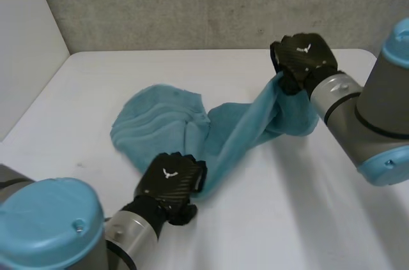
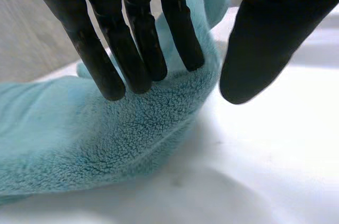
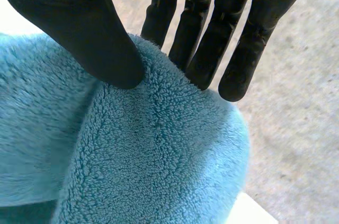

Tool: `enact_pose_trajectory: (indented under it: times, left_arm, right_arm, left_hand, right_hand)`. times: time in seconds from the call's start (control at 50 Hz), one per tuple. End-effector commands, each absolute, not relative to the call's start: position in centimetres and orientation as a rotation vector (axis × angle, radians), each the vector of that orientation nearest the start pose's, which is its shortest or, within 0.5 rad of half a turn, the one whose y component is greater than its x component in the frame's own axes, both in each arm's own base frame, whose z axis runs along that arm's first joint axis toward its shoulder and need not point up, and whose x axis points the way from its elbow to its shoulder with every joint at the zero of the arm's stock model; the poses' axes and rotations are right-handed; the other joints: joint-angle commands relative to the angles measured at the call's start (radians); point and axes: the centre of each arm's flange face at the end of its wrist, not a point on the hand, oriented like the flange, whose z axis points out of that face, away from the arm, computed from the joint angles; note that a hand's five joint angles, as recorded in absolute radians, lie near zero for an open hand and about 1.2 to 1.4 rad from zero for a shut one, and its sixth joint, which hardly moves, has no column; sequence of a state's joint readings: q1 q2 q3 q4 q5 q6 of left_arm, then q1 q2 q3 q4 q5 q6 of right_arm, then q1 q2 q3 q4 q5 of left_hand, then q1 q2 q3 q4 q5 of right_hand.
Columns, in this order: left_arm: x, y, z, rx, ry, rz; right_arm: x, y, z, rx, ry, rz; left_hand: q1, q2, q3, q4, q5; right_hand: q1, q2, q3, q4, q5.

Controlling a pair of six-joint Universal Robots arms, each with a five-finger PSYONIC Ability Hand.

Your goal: Fold the laundry

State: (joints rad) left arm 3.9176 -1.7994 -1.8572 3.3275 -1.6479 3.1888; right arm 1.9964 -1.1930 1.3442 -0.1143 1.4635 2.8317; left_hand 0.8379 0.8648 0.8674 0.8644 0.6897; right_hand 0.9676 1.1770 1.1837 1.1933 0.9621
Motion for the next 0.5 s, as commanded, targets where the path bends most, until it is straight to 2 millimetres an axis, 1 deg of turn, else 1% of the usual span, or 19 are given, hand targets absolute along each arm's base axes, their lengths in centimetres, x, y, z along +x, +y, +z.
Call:
enact_pose_trajectory:
  times: [0.02,0.08,0.1,0.12,0.16,0.18,0.2,0.24,0.26,0.3,0.32,0.36,0.4,0.42,0.48,0.5]
  left_arm:
    - [-30.3,-16.4,20.1,0.892,2.691,-2.097]
    - [-29.5,-19.1,21.2,0.805,2.625,-2.143]
    - [-29.0,-20.7,21.9,0.77,2.571,-2.171]
    - [-28.7,-21.5,22.3,0.763,2.54,-2.184]
    - [-28.7,-22.6,22.8,0.79,2.481,-2.21]
    - [-28.8,-23.5,23.4,0.839,2.425,-2.232]
    - [-28.9,-23.9,23.5,0.871,2.399,-2.237]
    - [-29.3,-24.7,23.1,0.953,2.367,-2.223]
    - [-29.5,-25.5,22.6,1.031,2.338,-2.205]
    - [-29.4,-26.4,22.1,1.096,2.312,-2.185]
    - [-29.4,-27.1,21.6,1.159,2.289,-2.174]
    - [-29.8,-27.4,21.3,1.233,2.267,-2.173]
    - [-30.3,-27.6,20.5,1.308,2.259,-2.16]
    - [-30.3,-27.6,20.5,1.309,2.259,-2.16]
    - [-31.5,-28.5,19.0,1.455,2.246,-2.128]
    - [-31.6,-28.6,18.7,1.473,2.251,-2.116]
  right_arm:
    - [28.4,-29.2,24.0,-0.895,2.025,-2.004]
    - [28.3,-29.2,23.7,-0.894,2.032,-2.001]
    - [28.3,-29.2,23.7,-0.896,2.03,-2.002]
    - [28.3,-29.1,23.6,-0.896,2.028,-2.001]
    - [28.3,-29.1,23.6,-0.895,2.027,-2.002]
    - [28.3,-29.1,23.6,-0.896,2.028,-2.001]
    - [28.3,-29.1,23.6,-0.897,2.027,-2.0]
    - [28.3,-29.1,23.5,-0.9,2.029,-1.996]
    - [28.4,-29.1,23.5,-0.902,2.027,-1.995]
    - [28.4,-29.0,23.4,-0.909,2.029,-1.994]
    - [28.4,-29.0,23.3,-0.917,2.027,-1.993]
    - [28.4,-28.9,23.2,-0.93,2.027,-1.991]
    - [28.4,-28.9,23.2,-0.936,2.028,-1.992]
    - [28.4,-28.9,23.2,-0.941,2.028,-1.994]
    - [28.4,-28.9,23.1,-0.942,2.031,-1.994]
    - [28.4,-28.9,23.0,-0.944,2.032,-1.99]
  left_hand:
    - [-0.37,-0.397,-0.4,-0.397,-0.397]
    - [-0.439,-0.466,-0.469,-0.466,-0.466]
    - [-0.451,-0.478,-0.481,-0.478,-0.477]
    - [-0.457,-0.484,-0.486,-0.483,-0.483]
    - [-0.486,-0.513,-0.516,-0.513,-0.513]
    - [-0.501,-0.528,-0.53,-0.527,-0.527]
    - [-0.501,-0.528,-0.531,-0.528,-0.527]
    - [-0.501,-0.528,-0.531,-0.528,-0.527]
    - [-0.495,-0.522,-0.525,-0.522,-0.522]
    - [-0.489,-0.516,-0.519,-0.516,-0.516]
    - [-0.486,-0.513,-0.516,-0.513,-0.513]
    - [-0.486,-0.513,-0.516,-0.513,-0.513]
    - [-0.483,-0.51,-0.513,-0.51,-0.51]
    - [-0.483,-0.51,-0.513,-0.51,-0.51]
    - [-0.475,-0.502,-0.504,-0.501,-0.501]
    - [-0.475,-0.502,-0.504,-0.501,-0.501]
  right_hand:
    - [0.429,0.219,0.213,0.203,0.26]
    - [0.429,0.219,0.213,0.203,0.26]
    - [0.429,0.219,0.213,0.203,0.26]
    - [0.429,0.219,0.213,0.203,0.26]
    - [0.429,0.219,0.213,0.203,0.26]
    - [0.429,0.219,0.213,0.203,0.26]
    - [0.429,0.219,0.213,0.203,0.26]
    - [0.429,0.219,0.213,0.203,0.26]
    - [0.429,0.219,0.213,0.203,0.26]
    - [0.429,0.219,0.213,0.203,0.26]
    - [0.429,0.219,0.213,0.203,0.26]
    - [0.429,0.219,0.213,0.203,0.26]
    - [0.429,0.219,0.213,0.203,0.26]
    - [0.429,0.219,0.213,0.203,0.26]
    - [0.429,0.219,0.213,0.203,0.26]
    - [0.429,0.219,0.213,0.203,0.26]
